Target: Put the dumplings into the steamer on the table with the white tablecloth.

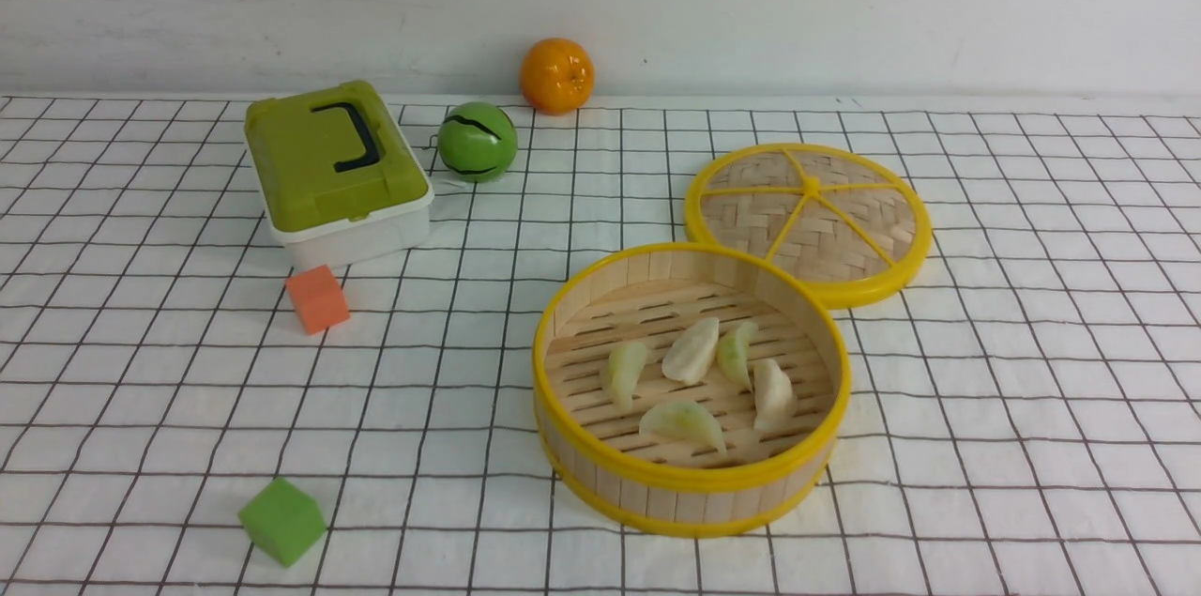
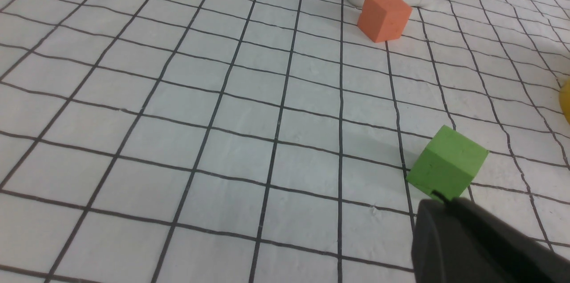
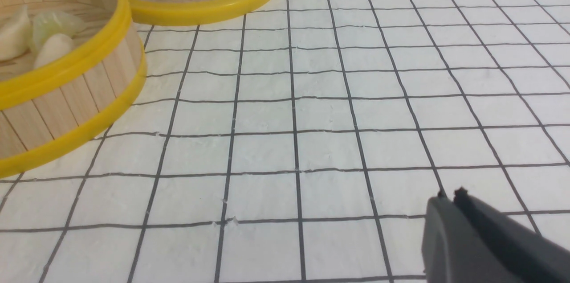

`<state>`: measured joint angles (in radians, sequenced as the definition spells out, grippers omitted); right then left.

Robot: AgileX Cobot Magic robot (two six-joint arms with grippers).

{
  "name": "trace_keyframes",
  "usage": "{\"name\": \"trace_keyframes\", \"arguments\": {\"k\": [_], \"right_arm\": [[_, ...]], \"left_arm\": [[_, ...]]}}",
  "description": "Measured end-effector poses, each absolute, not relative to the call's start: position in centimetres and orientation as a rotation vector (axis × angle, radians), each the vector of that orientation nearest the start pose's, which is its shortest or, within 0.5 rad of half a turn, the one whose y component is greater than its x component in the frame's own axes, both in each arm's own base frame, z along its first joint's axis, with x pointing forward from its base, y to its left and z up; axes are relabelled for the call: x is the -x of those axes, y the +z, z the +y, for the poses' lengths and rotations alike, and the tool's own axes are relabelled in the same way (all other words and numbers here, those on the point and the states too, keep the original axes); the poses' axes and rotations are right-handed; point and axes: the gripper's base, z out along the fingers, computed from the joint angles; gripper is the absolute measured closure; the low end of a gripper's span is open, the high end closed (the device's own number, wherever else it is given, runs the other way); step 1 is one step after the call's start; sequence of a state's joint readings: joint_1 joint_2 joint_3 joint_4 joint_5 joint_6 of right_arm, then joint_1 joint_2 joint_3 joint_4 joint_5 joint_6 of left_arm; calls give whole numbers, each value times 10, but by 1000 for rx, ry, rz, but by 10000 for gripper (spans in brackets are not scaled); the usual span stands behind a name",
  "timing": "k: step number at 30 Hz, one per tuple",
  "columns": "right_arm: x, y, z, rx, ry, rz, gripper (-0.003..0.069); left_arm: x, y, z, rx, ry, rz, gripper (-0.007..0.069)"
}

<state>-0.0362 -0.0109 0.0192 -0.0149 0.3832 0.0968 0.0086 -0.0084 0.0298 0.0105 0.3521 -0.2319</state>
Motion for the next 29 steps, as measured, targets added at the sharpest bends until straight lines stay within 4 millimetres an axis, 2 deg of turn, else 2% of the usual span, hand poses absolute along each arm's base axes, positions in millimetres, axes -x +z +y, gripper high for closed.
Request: {"name": "trace_keyframes", "arguments": {"k": [29], "right_arm": [[-52,173,-2,-116,27,1872,618]], "left_arm": [[-53,172,1,216,-145,1847,630]]}}
